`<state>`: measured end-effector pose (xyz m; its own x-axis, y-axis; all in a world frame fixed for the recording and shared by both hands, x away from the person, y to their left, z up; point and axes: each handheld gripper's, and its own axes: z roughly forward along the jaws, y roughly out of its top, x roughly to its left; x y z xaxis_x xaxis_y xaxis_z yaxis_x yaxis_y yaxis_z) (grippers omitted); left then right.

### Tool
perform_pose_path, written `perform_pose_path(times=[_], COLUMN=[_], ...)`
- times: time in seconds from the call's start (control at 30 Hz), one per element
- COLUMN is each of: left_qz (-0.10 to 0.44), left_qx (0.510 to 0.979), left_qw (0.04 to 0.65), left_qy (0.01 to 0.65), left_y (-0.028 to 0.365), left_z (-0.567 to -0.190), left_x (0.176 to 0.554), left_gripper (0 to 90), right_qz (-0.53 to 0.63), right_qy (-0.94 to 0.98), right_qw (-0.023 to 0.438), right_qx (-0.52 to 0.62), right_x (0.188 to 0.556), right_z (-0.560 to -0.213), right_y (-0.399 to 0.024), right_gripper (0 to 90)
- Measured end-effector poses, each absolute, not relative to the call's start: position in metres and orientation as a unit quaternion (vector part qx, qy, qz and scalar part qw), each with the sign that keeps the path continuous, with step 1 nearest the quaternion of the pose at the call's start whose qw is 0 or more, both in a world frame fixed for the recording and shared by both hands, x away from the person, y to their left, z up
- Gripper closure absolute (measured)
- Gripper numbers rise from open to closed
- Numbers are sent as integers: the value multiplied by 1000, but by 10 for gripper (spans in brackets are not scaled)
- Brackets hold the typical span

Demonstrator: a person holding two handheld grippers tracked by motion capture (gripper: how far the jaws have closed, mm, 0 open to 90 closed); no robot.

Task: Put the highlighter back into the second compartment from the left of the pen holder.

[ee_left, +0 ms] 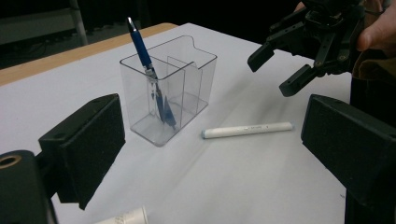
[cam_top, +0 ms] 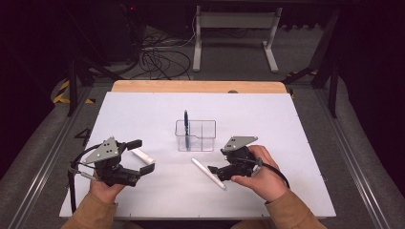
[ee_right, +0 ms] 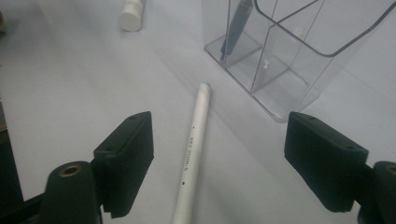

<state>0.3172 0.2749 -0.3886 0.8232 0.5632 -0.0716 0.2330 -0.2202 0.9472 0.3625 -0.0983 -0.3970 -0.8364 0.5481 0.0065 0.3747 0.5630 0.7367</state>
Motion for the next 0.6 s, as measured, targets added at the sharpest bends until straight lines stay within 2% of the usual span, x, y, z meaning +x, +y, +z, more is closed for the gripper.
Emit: perform_pose_path(times=[0.23,0.43,0.6], left_qz=[152,152,155], left_qx=[765,764,764], left_qw=[569,569,567], left_qy=[261,264,265], left_y=[278,281,283], left_z=[-391,-392,-392], left_x=[312,311,310], left_gripper=[72,73,73], right_qz=[367,349,334], right_qy=[881,886,889], right_qw=[113,97,92], right_qx=[277,291,298], right_x=[365,370,374], right_z=[-394,-396,-398], right_y=[-89,-80,-74], right_gripper=[253,317,328])
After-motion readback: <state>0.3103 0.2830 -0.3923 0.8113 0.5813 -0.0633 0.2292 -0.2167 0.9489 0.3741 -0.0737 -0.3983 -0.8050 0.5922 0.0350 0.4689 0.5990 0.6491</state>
